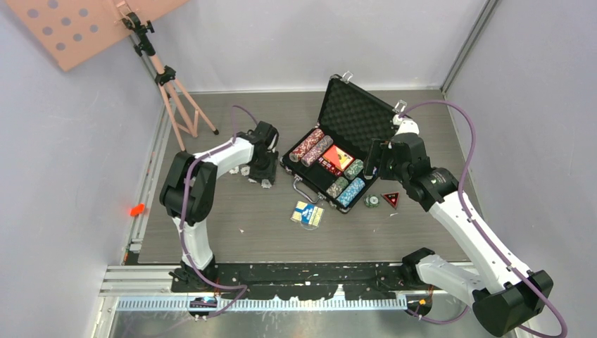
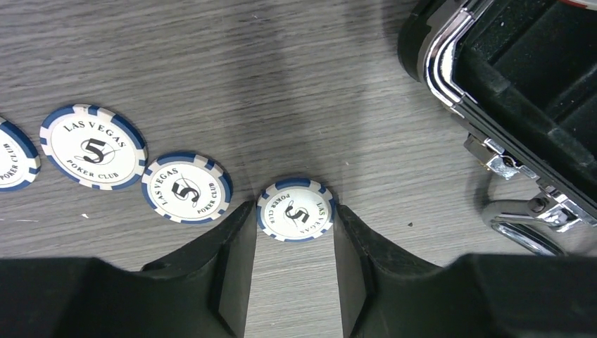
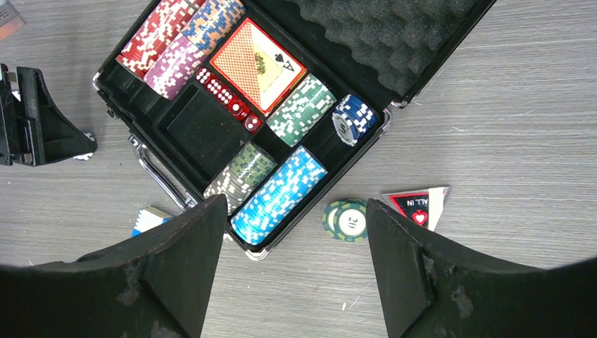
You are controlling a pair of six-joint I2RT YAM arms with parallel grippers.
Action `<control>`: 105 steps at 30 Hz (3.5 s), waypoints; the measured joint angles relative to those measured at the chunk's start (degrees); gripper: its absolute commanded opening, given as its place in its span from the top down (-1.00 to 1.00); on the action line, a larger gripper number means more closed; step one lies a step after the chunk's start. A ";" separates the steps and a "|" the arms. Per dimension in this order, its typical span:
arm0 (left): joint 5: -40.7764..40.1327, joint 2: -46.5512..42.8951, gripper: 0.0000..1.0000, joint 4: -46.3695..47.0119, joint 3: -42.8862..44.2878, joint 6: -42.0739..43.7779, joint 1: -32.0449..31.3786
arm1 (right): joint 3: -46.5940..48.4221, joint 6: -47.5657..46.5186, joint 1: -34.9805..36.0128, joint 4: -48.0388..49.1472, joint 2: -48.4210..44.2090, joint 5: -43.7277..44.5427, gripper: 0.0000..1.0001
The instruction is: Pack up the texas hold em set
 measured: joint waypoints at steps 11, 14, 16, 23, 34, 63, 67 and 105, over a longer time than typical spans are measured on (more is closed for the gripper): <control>2.16 -2.95 0.32 -4.85 1.62 1.14 0.94 | 0.02 0.00 0.00 -0.50 1.42 -1.88 -0.56; 2.38 -4.26 -0.09 -5.01 2.64 1.60 2.19 | 0.02 0.00 0.00 -0.52 1.62 -2.32 -0.56; 3.08 -4.55 -0.35 -4.79 2.89 1.86 2.67 | 0.02 0.00 0.00 -0.52 1.75 -2.58 -0.56; 4.00 -4.61 -0.56 -3.91 1.29 1.55 1.01 | 0.02 0.00 0.00 -0.55 1.86 -2.69 -0.56; 3.52 0.46 -0.29 -3.72 1.05 1.60 -1.64 | 0.02 0.02 0.00 -0.59 1.86 -2.73 -0.56; -2.34 1.33 0.31 -3.74 1.70 2.23 -3.78 | 0.04 0.20 0.00 -2.99 0.72 -2.86 -0.56; -2.40 1.22 0.32 -3.72 1.70 2.58 -3.78 | 0.04 0.22 0.00 -3.06 0.46 -2.86 -0.56; 3.41 -3.85 -0.64 0.81 0.31 9.31 -4.46 | 1.33 0.17 0.00 -3.13 1.49 -4.15 -0.56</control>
